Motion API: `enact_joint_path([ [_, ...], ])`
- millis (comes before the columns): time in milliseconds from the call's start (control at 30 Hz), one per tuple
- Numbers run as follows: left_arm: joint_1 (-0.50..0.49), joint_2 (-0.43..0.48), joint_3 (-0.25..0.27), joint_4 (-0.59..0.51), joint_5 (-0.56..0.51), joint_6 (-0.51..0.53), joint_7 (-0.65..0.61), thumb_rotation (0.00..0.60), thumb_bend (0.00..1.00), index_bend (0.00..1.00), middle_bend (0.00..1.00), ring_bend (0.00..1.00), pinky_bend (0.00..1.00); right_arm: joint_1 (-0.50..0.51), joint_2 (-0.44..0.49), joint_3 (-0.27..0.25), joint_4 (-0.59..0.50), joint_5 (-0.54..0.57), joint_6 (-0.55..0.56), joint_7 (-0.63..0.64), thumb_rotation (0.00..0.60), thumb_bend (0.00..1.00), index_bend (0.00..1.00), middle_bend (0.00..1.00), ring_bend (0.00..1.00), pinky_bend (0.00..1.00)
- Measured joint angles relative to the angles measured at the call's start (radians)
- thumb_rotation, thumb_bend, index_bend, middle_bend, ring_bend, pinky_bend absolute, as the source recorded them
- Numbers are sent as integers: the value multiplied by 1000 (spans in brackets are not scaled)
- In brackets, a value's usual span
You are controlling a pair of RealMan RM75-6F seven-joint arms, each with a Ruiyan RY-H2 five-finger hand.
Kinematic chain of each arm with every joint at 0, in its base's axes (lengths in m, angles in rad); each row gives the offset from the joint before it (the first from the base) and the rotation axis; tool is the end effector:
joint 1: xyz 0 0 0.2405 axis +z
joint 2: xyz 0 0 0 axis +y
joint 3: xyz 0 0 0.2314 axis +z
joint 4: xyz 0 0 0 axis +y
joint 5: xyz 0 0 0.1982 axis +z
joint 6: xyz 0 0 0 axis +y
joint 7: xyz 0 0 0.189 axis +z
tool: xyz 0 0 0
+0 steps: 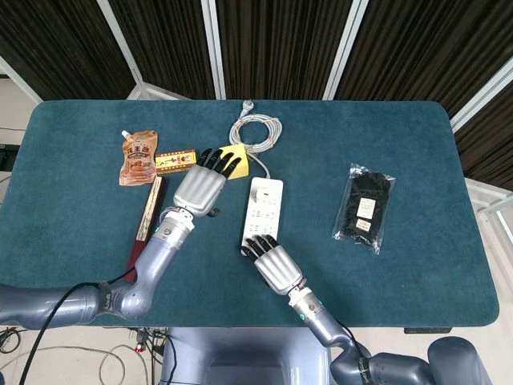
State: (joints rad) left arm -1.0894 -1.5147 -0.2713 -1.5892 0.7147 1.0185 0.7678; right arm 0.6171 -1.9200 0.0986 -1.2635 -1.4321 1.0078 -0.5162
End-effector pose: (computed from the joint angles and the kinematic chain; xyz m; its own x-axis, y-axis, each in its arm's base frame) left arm -0.0062 0.4046 0.0001 0.6072 0.0877 0.7897 0.7351 -0.4392 -0.5164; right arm -0.0828 -0.2855 -0.1225 0.5786 -0.1646 0.7988 -0.7059 -0.5917 0.3894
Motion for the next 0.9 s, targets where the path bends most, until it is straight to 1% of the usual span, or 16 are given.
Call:
enact_joint_path([
  [100,-33,-28,-4,38,-23,-28,15,600,135,139,144,38,117,0,6,-2,-7,10,-7,-2,600,492,245,261,197,238],
  [233,-74,-65,-7,86,-59,-57,36,600,136,152,165,63,136,1,13,-3,-12,17,-8,0,600,492,245,261,197,238],
  [367,-102,-94,-5,123,-94,-76,52,600,139,198,212,109,164,1,17,-6,-11,20,-9,9,600,492,245,261,197,238],
  [567,-136,-136,0,183,-138,-85,77,600,163,246,255,157,203,1,22,-12,-7,20,-7,24,600,492,245,261,197,238],
  [700,-159,-165,8,236,-170,-96,98,600,186,267,281,163,212,1,28,-16,-5,18,-4,31,600,492,245,261,197,238],
  [900,-190,-218,23,323,-199,-123,120,600,194,278,291,163,216,3,32,-18,3,17,-2,46,600,492,245,261,197,238],
])
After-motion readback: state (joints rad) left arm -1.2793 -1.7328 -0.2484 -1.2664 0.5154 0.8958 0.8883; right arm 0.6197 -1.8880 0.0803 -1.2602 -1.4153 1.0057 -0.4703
